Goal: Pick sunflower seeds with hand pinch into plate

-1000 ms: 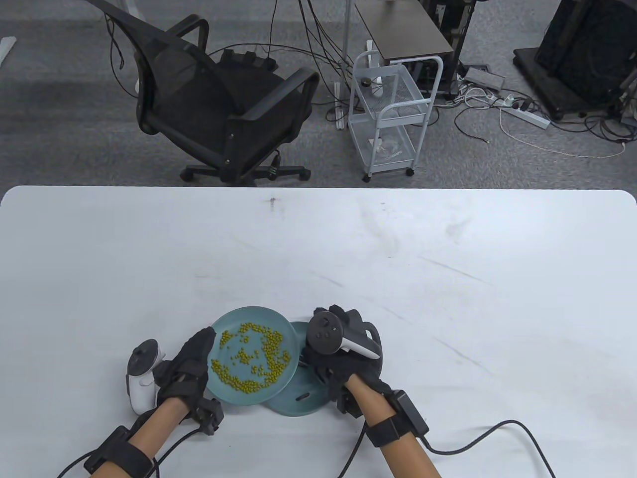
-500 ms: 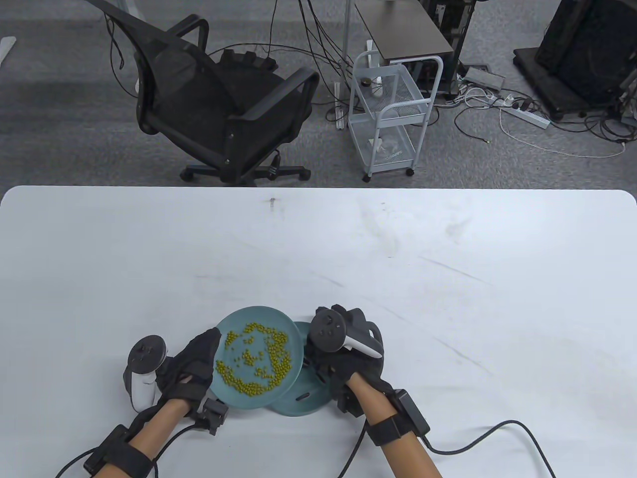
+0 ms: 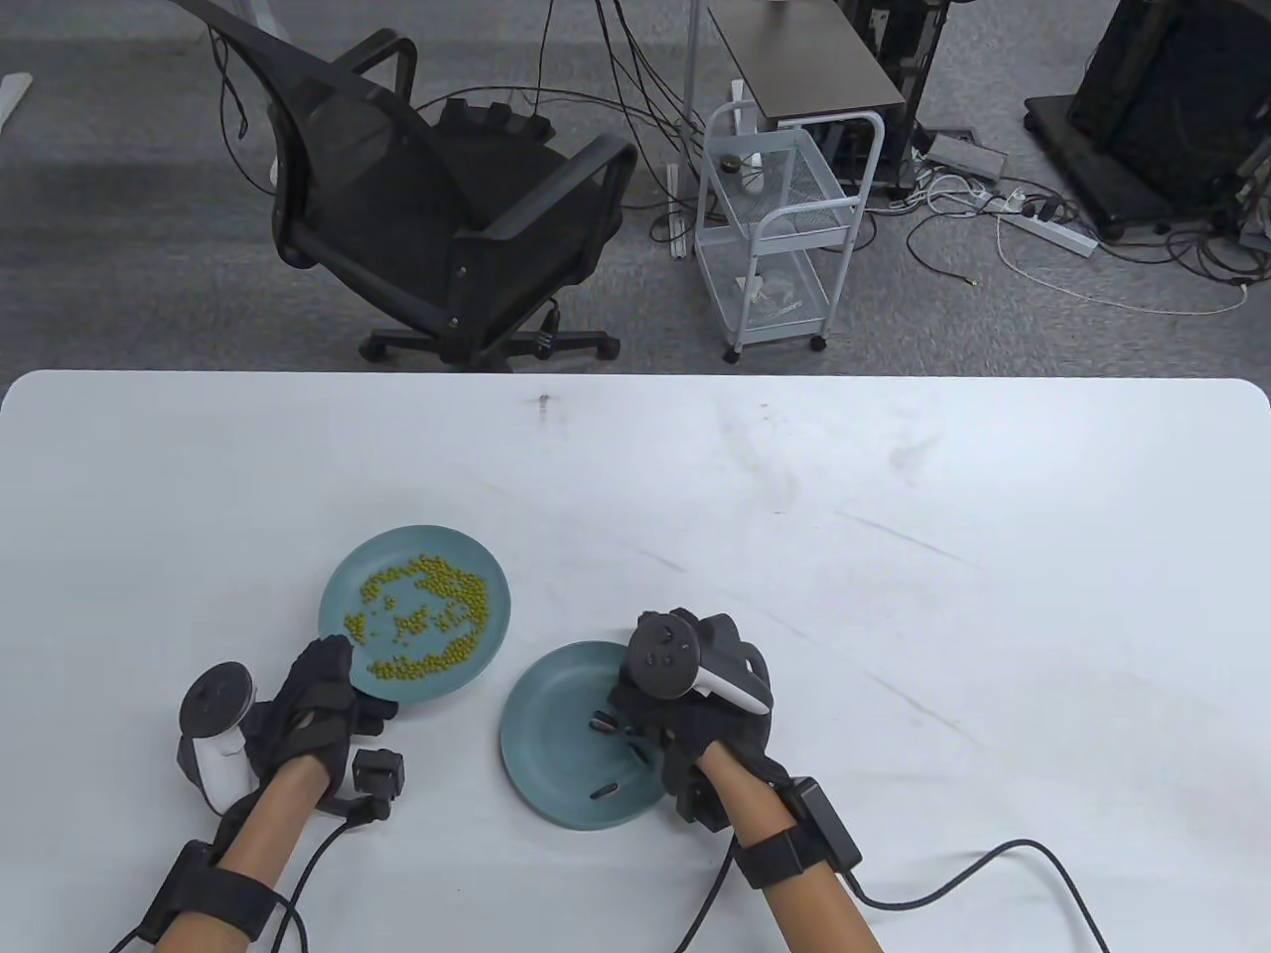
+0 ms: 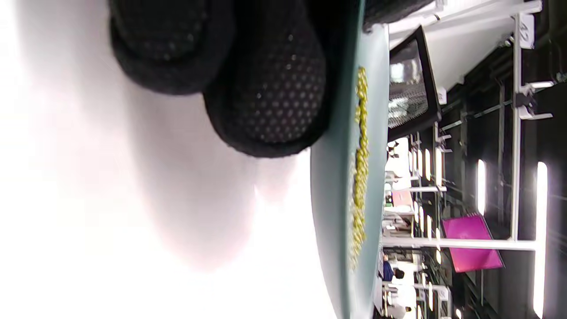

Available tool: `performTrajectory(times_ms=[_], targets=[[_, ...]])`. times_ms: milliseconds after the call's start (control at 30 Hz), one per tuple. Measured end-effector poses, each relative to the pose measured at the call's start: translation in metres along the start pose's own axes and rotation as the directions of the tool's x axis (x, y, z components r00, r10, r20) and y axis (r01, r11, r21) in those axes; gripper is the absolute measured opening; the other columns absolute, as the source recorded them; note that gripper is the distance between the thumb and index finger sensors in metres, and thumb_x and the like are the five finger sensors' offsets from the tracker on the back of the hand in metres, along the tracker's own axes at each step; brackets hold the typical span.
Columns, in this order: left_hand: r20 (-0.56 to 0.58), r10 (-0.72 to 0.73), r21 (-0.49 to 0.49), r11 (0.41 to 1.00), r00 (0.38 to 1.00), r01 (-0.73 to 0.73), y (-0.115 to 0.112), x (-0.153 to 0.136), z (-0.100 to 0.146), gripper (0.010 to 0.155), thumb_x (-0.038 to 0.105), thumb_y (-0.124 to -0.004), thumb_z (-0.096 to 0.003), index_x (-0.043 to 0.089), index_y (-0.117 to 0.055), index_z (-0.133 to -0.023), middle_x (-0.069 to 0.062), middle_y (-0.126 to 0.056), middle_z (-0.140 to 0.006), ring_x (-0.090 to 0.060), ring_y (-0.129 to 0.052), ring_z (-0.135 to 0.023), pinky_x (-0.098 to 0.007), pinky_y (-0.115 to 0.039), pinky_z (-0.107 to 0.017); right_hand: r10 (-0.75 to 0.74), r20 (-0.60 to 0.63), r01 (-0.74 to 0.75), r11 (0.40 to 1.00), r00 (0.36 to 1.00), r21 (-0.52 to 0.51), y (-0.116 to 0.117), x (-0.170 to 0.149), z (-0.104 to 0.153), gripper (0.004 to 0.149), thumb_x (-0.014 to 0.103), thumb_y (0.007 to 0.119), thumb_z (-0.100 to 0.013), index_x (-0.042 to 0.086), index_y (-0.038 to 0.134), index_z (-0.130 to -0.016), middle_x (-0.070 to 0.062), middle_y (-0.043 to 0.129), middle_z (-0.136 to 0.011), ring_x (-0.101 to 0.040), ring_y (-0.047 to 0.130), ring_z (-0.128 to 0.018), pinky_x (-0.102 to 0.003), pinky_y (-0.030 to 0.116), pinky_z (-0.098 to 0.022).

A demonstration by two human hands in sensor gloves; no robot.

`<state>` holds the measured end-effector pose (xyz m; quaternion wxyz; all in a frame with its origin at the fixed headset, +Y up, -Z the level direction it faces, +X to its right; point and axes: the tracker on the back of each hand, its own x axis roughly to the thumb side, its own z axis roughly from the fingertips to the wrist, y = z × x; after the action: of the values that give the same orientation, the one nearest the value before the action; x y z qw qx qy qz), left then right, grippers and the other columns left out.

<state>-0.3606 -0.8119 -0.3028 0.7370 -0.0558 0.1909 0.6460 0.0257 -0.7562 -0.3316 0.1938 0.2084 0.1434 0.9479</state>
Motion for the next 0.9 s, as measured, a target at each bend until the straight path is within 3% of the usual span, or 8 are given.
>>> performTrajectory(times_ms=[267,900], targets=[[-0.155,0.167,0.010,0.986,0.974,-0.167,0.013,-0.019,-0.012,0.054,0.041,-0.055,-0.0621,0.009,-0.040,-0.103,-0.017,-0.073,-0.097,-0.014,-0.100,-0.046,-0.035,-0.085,-0.040,-0.015,-0.008,0.015,1.000,1.000,-0.003,-0.001,-0.002,0.001,0.040,0.021,0.082,-0.061,-0.008,0.083,-0.088,-0.041,0.039,-0.113,-0.071,0.028,-0.097,-0.080,0.026,-0.064],[-0.245,0.197,0.008,0.979,0.949,-0.202,0.018,-0.021,-0.015,0.058,0.042,-0.056,-0.0616,0.009,-0.037,-0.106,-0.015,-0.074,-0.098,-0.012,-0.100,-0.050,-0.035,-0.085,-0.044,-0.010,-0.015,0.011,1.000,1.000,0.007,0.000,-0.004,0.002,0.039,0.021,0.082,-0.061,-0.008,0.083,-0.088,-0.041,0.039,-0.112,-0.071,0.028,-0.096,-0.080,0.027,-0.064]])
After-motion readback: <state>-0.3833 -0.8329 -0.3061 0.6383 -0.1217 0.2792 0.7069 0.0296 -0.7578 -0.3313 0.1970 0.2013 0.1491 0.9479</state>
